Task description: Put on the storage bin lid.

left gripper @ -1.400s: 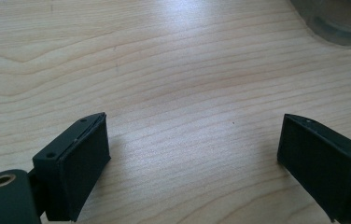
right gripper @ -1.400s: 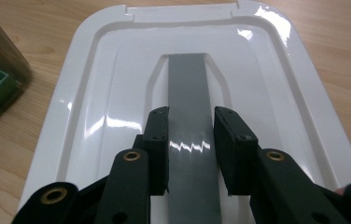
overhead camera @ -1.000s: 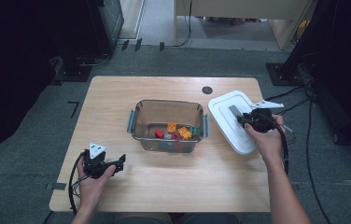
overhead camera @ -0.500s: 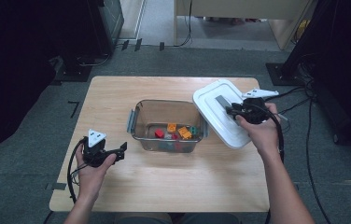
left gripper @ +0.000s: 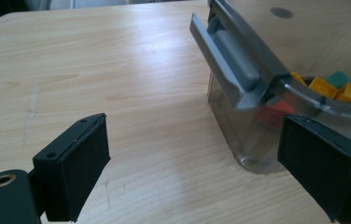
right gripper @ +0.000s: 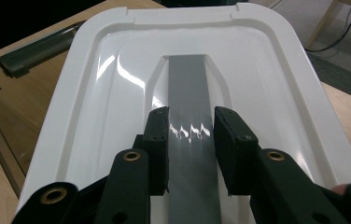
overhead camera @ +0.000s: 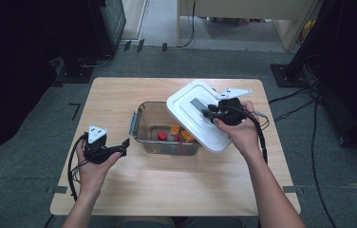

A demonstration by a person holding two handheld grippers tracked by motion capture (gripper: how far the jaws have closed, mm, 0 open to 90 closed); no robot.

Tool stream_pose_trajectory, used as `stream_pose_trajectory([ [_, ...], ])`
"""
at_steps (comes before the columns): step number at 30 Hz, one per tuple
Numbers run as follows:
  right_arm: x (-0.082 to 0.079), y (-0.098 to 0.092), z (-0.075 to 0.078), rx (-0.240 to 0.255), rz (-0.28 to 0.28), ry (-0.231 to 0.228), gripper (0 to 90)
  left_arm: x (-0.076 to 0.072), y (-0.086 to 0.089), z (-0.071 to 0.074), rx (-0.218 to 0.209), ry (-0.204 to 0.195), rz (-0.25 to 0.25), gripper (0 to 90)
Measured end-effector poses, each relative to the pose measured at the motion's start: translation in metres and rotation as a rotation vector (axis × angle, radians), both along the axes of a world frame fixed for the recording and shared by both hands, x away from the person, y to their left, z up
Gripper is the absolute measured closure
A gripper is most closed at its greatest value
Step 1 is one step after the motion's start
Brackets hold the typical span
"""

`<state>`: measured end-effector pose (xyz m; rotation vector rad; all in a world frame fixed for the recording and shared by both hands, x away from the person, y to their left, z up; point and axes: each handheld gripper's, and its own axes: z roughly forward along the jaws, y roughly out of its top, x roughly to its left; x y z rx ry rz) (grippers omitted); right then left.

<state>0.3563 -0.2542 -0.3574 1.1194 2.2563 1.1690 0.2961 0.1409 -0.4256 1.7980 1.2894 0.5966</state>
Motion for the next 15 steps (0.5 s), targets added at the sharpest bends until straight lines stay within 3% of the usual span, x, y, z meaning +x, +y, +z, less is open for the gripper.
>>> stream_pose_trajectory([
  [5, -0.001, 0.015, -0.001, -0.001, 0.032, -0.001, 68.2, 0.001, 0.0, 0.0, -0.04, -0.004, -0.014, 8.7],
  [7, -0.001, 0.02, -0.001, -0.006, 0.041, -0.001, 68.2, 0.004, -0.002, 0.002, -0.029, 0.003, -0.028, 8.7],
  [15, 0.003, 0.039, -0.004, -0.029, 0.072, 0.008, 68.2, 0.005, -0.008, 0.007, -0.013, -0.03, -0.044, 8.7],
])
